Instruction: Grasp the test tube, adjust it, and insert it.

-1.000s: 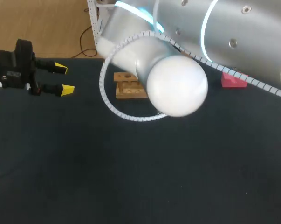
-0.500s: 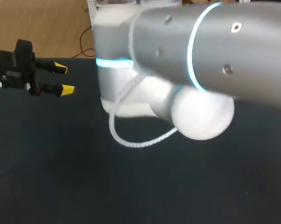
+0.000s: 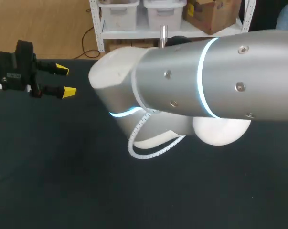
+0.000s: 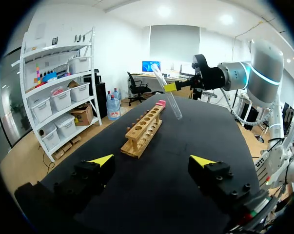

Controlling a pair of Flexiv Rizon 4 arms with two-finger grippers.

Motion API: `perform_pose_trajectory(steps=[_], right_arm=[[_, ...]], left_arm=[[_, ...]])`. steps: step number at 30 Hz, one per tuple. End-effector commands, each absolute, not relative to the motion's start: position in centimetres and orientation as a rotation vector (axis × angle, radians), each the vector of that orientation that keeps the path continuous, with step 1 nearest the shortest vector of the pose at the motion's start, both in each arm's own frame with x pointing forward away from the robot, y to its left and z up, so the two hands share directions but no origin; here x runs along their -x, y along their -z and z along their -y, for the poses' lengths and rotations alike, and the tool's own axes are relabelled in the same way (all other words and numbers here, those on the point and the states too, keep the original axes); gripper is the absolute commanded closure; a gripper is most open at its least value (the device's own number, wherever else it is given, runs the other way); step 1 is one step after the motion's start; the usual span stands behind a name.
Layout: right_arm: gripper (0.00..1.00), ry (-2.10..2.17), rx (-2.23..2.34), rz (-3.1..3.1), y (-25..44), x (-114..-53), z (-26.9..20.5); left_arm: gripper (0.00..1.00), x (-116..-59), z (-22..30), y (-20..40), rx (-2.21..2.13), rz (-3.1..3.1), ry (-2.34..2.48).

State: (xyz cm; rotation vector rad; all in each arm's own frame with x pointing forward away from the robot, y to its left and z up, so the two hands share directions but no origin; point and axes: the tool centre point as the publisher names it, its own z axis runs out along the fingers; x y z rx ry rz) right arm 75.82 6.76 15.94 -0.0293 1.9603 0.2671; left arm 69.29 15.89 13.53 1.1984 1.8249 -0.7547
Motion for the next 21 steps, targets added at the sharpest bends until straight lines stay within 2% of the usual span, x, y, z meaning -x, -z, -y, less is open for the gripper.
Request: perform_pose_trajectory(steps=[1, 21], right_arm=[[1.0, -0.291, 0.036, -1.755, -15.3, -76.8, -6.5], [1.0, -0.355, 0.052, -1.61, -17.5, -80.2, -7.2]], left_arm=[[0.0, -69.3, -16.0, -13.4, -1.197, -1.817, 0.755], [0.0, -69.3, -16.0, -13.4, -1.197, -1.817, 0.755]])
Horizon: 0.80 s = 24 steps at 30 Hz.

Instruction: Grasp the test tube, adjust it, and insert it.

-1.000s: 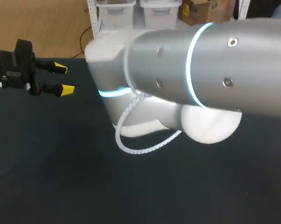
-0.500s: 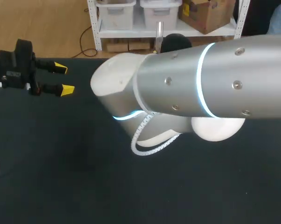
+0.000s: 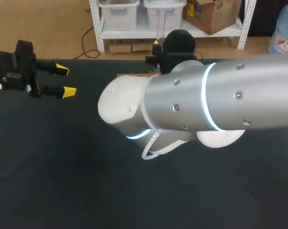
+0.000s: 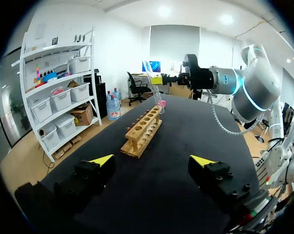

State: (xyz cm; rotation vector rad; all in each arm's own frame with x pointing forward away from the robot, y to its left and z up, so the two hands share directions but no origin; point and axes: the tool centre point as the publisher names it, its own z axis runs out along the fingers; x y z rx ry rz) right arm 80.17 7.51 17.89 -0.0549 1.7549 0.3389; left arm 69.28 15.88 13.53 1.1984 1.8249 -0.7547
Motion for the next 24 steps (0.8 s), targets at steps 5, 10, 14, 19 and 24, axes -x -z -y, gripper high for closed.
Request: perform_pose_trajectory(steps=[5, 10, 14, 19, 24], right_arm=[[1.0, -0.365, 0.062, -1.586, -17.3, -80.8, -7.5], [1.0, -0.375, 0.056, -1.565, -17.2, -81.2, -7.4], [1.0, -0.371, 0.063, -1.555, -17.8, -81.3, -7.1], [1.0, -0.352, 0.077, -1.542, -19.3, -81.1, -6.2], [1.0, -0.334, 0.078, -1.536, -20.1, -80.8, -5.4]], left_arm=[[0.0, -69.3, -16.0, -13.4, -1.197, -1.817, 0.755], [0.0, -69.3, -16.0, -13.4, -1.197, -1.817, 0.755], [0.0, -69.3, -16.0, -13.4, -1.197, -1.817, 0.755], [0.0, -69.3, -16.0, -13.4, -1.197, -1.817, 0.755], [0.0, -69.3, -16.0, -13.4, -1.197, -1.817, 0.755]])
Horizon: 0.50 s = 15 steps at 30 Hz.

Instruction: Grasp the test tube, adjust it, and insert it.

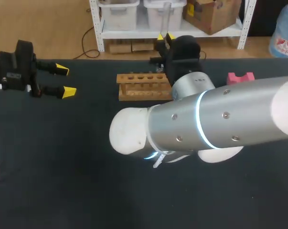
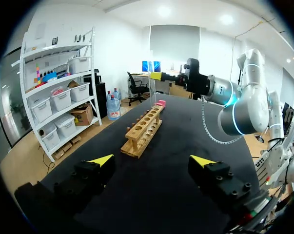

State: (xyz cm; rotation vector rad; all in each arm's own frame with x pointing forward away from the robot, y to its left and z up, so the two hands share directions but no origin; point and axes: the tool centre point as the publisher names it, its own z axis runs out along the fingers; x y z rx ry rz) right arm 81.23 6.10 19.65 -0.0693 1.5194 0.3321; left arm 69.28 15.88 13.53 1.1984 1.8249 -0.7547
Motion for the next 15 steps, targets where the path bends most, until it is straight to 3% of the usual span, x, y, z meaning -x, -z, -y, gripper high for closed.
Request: perform_pose_trajectory(steps=[1, 15], right_arm=[[1.0, -0.329, 0.077, -1.54, -20.1, -80.8, -5.3], [1.0, -0.263, 0.084, -1.551, -19.5, -82.3, -3.3]], left_arm=[[0.0, -69.3, -16.0, -13.4, -1.197, -1.817, 0.755], [0.0, -69.3, -16.0, -13.4, -1.197, -1.817, 0.755]])
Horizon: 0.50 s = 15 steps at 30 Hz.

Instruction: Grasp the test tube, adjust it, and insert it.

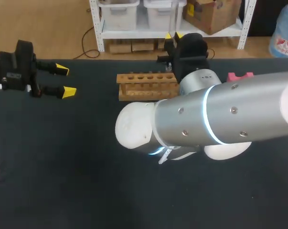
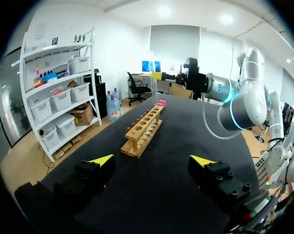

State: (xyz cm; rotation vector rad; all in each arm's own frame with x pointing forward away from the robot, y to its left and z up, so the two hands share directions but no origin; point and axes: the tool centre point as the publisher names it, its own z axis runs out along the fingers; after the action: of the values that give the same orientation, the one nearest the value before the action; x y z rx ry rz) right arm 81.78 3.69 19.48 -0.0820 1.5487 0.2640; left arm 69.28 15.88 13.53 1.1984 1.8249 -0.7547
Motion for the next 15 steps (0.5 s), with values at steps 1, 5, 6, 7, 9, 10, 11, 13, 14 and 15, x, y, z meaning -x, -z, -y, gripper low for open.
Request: perform_pose_trajectory(steps=[1, 5, 6, 7, 9, 10, 11, 13, 14, 15], right_arm=[[1.0, -0.262, 0.083, -1.551, -19.5, -82.3, -3.1], [1.0, -0.263, 0.085, -1.545, -19.5, -82.4, -3.0], [1.0, -0.255, 0.091, -1.54, -19.4, -82.3, -3.0], [1.0, -0.255, 0.092, -1.539, -19.4, -82.2, -3.0], [1.0, -0.247, 0.1, -1.539, -19.2, -81.9, -3.0], [1.0, -0.246, 0.1, -1.539, -19.1, -81.7, -3.1], [1.0, -0.247, 0.1, -1.54, -19.1, -81.5, -3.1], [1.0, -0.245, 0.096, -1.54, -19.2, -81.2, -3.2], [1.0, -0.249, 0.093, -1.54, -19.2, -81.1, -3.3], [1.0, -0.249, 0.092, -1.54, -19.3, -80.9, -3.3]], left_arm=[[0.0, -69.3, -16.0, -13.4, -1.197, -1.817, 0.755], [0.0, -69.3, -16.0, -13.4, -1.197, -1.817, 0.755], [0.0, -69.3, -16.0, -13.4, -1.197, -1.817, 0.755], [0.0, -69.3, -16.0, -13.4, -1.197, -1.817, 0.755], [0.0, -69.3, -16.0, -13.4, -1.197, -1.817, 0.755], [0.0, -69.3, -16.0, -13.4, -1.197, -1.817, 0.755], [0.0, -69.3, -16.0, -13.4, -1.197, -1.817, 0.755], [0.0, -69.3, -16.0, -13.4, -1.197, -1.817, 0.755], [0.0, -69.3, -16.0, -13.4, -1.197, -1.817, 0.755], [0.0, -69.3, -16.0, -13.4, -1.197, -1.817, 0.755]])
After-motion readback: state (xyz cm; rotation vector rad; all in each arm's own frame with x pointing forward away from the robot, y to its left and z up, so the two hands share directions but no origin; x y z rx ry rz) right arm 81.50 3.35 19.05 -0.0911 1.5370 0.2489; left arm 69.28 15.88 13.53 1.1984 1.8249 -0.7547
